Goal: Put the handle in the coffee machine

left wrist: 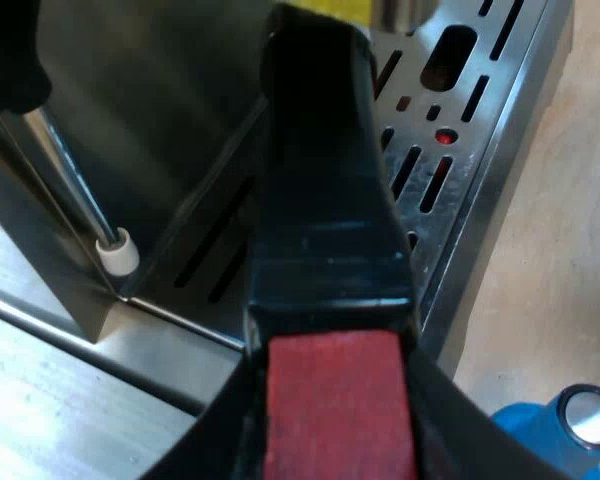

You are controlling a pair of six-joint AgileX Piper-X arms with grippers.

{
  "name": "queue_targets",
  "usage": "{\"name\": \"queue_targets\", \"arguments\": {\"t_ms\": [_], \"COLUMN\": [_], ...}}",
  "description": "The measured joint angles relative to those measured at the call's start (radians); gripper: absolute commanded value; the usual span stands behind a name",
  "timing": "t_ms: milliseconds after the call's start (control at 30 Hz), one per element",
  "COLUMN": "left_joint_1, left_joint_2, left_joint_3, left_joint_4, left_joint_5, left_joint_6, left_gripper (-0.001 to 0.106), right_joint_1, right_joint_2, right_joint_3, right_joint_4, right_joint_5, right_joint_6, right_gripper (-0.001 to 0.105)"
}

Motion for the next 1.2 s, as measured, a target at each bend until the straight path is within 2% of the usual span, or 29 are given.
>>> {"name": "queue_targets", "arguments": {"t_ms": [733,833,967,1200], "left_joint_1": [0.0,0.0,0.0,0.0], "left_joint_2": [0.014,0.014,0.014,0.016], "left_joint_3": [0.0,0.0,0.012,0.012], "left_joint_4": [-0.076,-0.087,-0.122,-0.128], "left_joint_5": [0.015,0.015,0.023,0.028], "left_joint_6": [-0.011,-0.033,-0.102,-0.117], "left_gripper": [0.0,0.0,0.0,0.0], "right_joint_1": [0.0,0.0,0.0,0.0], "right_joint_2": [0.0,0.0,0.0,0.0], "right_joint_3": [0.0,0.0,0.0,0.0], "right_joint_4": [0.0,0.0,0.0,0.0], "right_joint_5": [0.0,0.0,0.0,0.0], "right_joint_6": [0.0,0.0,0.0,0.0], "right_gripper": [0.077,0.077,0.077,0.077]}}
